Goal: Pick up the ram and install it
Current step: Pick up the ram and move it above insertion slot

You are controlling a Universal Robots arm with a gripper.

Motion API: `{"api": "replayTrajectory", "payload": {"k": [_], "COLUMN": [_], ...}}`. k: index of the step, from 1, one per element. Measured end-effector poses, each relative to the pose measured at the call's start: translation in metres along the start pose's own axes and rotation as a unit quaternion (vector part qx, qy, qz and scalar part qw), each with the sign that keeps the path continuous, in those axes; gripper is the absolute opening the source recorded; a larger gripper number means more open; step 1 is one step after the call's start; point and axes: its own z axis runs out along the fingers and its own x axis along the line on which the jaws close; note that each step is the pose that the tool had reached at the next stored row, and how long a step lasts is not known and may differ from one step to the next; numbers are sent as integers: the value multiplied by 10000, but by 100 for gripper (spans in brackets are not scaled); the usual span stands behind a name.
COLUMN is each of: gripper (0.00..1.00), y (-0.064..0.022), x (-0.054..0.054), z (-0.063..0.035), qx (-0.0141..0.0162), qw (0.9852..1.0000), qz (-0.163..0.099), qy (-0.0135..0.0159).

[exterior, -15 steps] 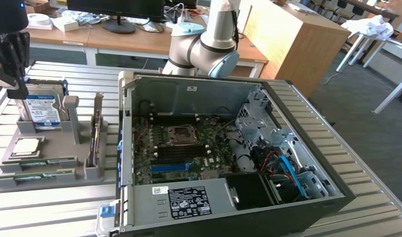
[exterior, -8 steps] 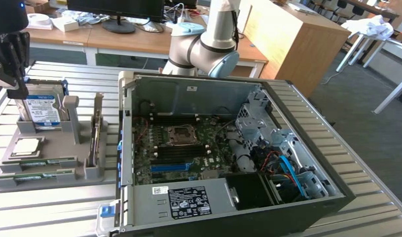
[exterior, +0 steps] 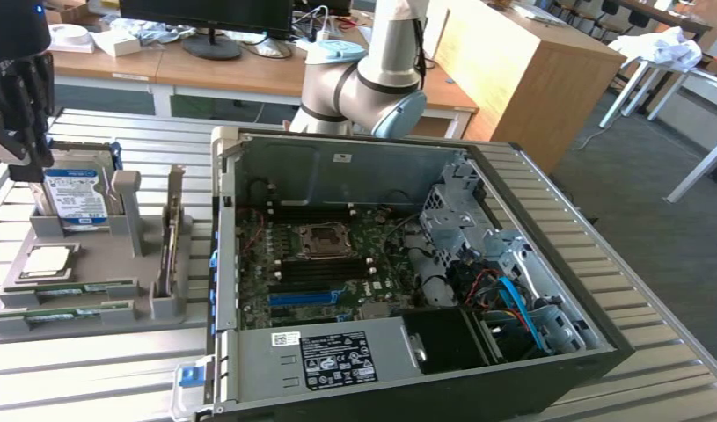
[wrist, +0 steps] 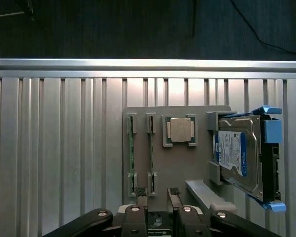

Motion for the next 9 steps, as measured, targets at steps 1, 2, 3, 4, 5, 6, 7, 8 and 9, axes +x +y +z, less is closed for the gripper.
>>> {"api": "replayTrajectory", "payload": {"k": [1, 2, 3, 4, 5, 6, 7, 8, 9], "gripper": [30, 30, 30, 30, 30, 30, 30, 30, 30], "y": [0, -1, -1, -1, -1, -2, -2, -3, -3], "x": [0, 0, 0, 0, 0, 0, 1, 1, 1], "z": [1, 6, 12, 20, 27, 34, 42, 51, 60], "qx": [1, 4, 12, 24, 37, 52, 69, 84, 97], "qw": [10000, 10000, 10000, 10000, 10000, 10000, 10000, 10000, 10000], "qz": [0, 0, -1, -1, -2, -4, -7, -10, -13], "qy": [0, 0, 0, 0, 0, 0, -1, -1, -2]}}
